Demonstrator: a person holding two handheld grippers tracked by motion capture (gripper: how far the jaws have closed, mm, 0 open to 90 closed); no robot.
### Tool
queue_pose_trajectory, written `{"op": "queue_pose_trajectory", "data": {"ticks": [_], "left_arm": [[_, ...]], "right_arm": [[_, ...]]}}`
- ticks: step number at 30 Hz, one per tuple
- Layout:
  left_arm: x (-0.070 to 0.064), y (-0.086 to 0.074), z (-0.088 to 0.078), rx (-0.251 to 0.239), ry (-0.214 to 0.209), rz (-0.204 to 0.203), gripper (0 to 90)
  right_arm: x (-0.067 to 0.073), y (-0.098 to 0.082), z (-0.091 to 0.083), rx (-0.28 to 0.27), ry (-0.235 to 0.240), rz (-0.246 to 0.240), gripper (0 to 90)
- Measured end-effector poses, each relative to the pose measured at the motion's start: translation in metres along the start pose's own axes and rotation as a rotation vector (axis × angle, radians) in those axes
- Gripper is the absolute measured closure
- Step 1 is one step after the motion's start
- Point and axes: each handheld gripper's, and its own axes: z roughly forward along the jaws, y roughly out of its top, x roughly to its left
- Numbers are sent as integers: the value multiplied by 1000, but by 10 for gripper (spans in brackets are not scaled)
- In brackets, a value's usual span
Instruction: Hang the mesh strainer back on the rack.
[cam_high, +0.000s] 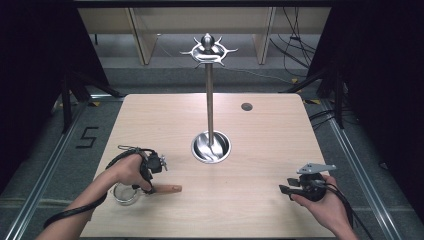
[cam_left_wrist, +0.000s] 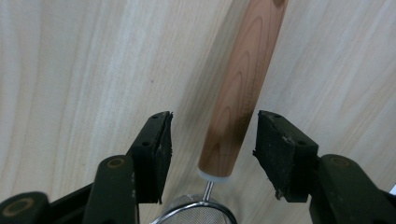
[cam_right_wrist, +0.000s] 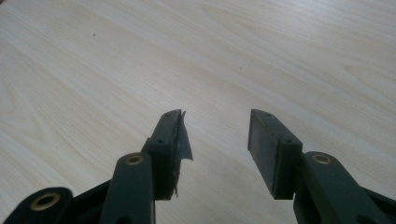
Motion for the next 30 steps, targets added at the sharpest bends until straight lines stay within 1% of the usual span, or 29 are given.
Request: {"op": "queue_pose_trajectory", "data": {"ticks": [1,2,3,4,5,6,7,8,9,10,11,12,13,14,15,16,18,20,21,22,23,24,26,28,29,30], "left_arm": [[0,-1,2,10,-5,1,461],[0,-1,3,22,-3,12,464],[1,-2,4,29,-2,17,469],[0,-2,5,29,4,19,475],[0,-2,6,39,0,20,485],[-1,-3,7,38,5,24,493],[-1,-3,8,42,11,28,500],[-2,-3,9,40,18,32,509],[-1,-3,9,46,18,38,518],[-1,-3,10,49,18,37,521],[-2,-3,11,46,22,40,528],[-2,-2,11,58,14,51,543],[-2,-2,12,55,21,54,558],[-3,-2,13,61,18,56,565],[-3,-1,13,62,24,61,571],[-3,-2,13,58,23,57,583],[-2,-1,13,64,9,58,602],[-2,-2,14,64,10,63,622],[-3,-2,15,62,14,58,628],[-3,-2,15,62,11,61,631],[-3,-2,15,62,13,61,635],[-3,-2,15,64,10,61,637],[-3,-2,15,66,-1,62,649],[-3,-2,14,72,-5,69,664],[-3,-2,14,71,-3,67,670],[-3,-2,13,68,-5,56,676]], "right_arm": [[1,0,-1,6,2,22,557],[2,-1,3,-41,0,30,556],[6,-1,3,-41,-1,61,556],[2,0,3,-52,3,3,556],[2,0,3,-52,4,6,556],[4,0,4,-52,7,23,556],[0,0,3,-38,0,-26,556],[2,0,2,-27,4,-3,556],[2,0,2,-23,3,2,556],[2,0,2,-25,3,-1,556],[1,0,3,-29,3,-20,556],[0,0,2,-19,13,-23,556],[0,0,3,-27,54,0,556],[0,0,4,-34,68,-3,556],[1,0,3,-19,48,7,555],[2,0,3,-19,43,10,555],[1,0,3,-22,61,9,556],[1,0,3,-21,61,9,556],[2,0,2,-15,55,18,555],[3,0,1,-5,50,35,555],[2,0,2,-13,51,22,556],[6,0,1,3,53,67,555],[-1,-1,4,-30,51,-18,555],[2,-1,3,-20,49,13,556],[2,-1,3,-15,49,18,556],[0,-1,4,-27,51,-3,555]]}}
